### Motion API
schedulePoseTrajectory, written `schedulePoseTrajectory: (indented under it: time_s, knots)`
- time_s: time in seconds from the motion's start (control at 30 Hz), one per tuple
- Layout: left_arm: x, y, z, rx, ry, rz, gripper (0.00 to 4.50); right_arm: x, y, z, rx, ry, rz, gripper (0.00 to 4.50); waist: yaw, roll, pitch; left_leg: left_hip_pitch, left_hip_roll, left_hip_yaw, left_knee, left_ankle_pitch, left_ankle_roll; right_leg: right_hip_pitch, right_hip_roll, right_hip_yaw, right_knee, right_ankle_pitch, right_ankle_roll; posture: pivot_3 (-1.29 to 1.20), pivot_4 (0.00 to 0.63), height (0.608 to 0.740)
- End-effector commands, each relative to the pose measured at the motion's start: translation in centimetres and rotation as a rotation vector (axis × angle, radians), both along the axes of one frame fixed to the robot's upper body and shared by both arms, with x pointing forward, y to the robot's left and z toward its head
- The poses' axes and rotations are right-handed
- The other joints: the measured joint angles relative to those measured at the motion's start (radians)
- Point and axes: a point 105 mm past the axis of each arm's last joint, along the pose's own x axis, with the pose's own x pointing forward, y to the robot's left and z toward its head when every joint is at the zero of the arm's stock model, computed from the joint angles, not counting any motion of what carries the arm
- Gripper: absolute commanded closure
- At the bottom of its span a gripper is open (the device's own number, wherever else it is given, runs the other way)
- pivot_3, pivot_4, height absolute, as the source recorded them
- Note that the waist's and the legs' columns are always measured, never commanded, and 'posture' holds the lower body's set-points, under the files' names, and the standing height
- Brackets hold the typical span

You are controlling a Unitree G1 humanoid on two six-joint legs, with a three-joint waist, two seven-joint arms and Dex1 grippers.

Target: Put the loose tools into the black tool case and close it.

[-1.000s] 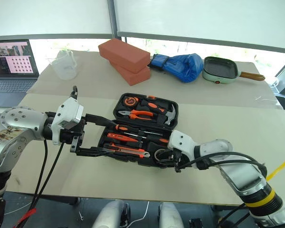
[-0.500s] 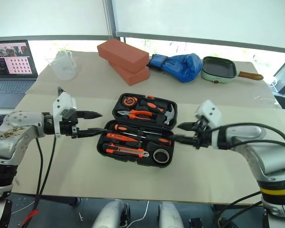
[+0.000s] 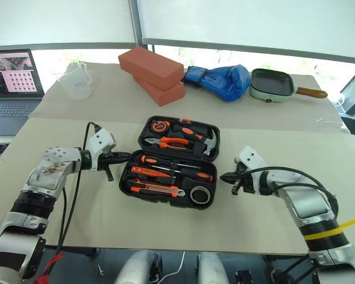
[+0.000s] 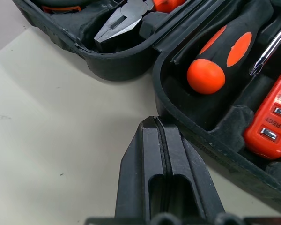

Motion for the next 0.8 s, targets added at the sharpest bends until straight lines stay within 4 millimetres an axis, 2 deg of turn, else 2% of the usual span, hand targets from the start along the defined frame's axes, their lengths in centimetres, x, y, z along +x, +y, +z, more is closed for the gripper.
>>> schedulePoseTrajectory:
  time_s: [0.03,0.27,0.43,0.63,0.8]
  knots:
    - [-1.8,-1.8,0.8,-0.053,0.024,-0.129,4.46,0.0,1.6,1.1,0.005,-0.071,0.095,4.5,0.001,0.0,0.0,0.0,0.0,0.0,0.0,0.0,0.0,0.0,0.0,0.0,0.0,0.0,0.0,0.0,0.15,0.738]
    - [-6.1,-2.1,0.4,-0.09,0.132,-0.238,4.46,-3.1,1.9,0.9,0.002,-0.061,0.238,4.5,0.004,0.0,0.0,0.0,0.002,-0.001,-0.002,0.0,0.0,0.0,0.0,0.0,0.0,0.0,0.0,0.0,0.15,0.738]
    - [-8.4,-2.2,-0.3,-0.085,0.164,-0.246,4.46,-5.5,1.7,0.1,-0.01,-0.028,0.278,4.5,0.005,0.0,0.0,0.001,0.002,-0.001,-0.003,0.0,0.0,0.0,-0.001,0.0,-0.001,0.0,0.0,0.0,0.15,0.738]
    - [-10.4,-2.3,-1.1,-0.096,0.198,-0.216,4.46,-7.1,1.4,-0.4,-0.014,-0.012,0.273,4.5,0.004,0.0,0.0,0.002,0.003,-0.001,-0.003,0.0,0.0,0.001,-0.001,0.0,-0.001,0.0,0.0,0.0,0.15,0.738]
    - [-11.6,-1.6,-1.7,-0.075,0.214,-0.175,4.46,-7.8,0.4,-0.9,-0.039,0.008,0.244,4.5,0.005,0.0,0.0,0.002,0.003,-0.001,-0.003,0.0,0.0,0.001,-0.001,0.0,-0.002,0.0,0.0,0.0,0.15,0.738]
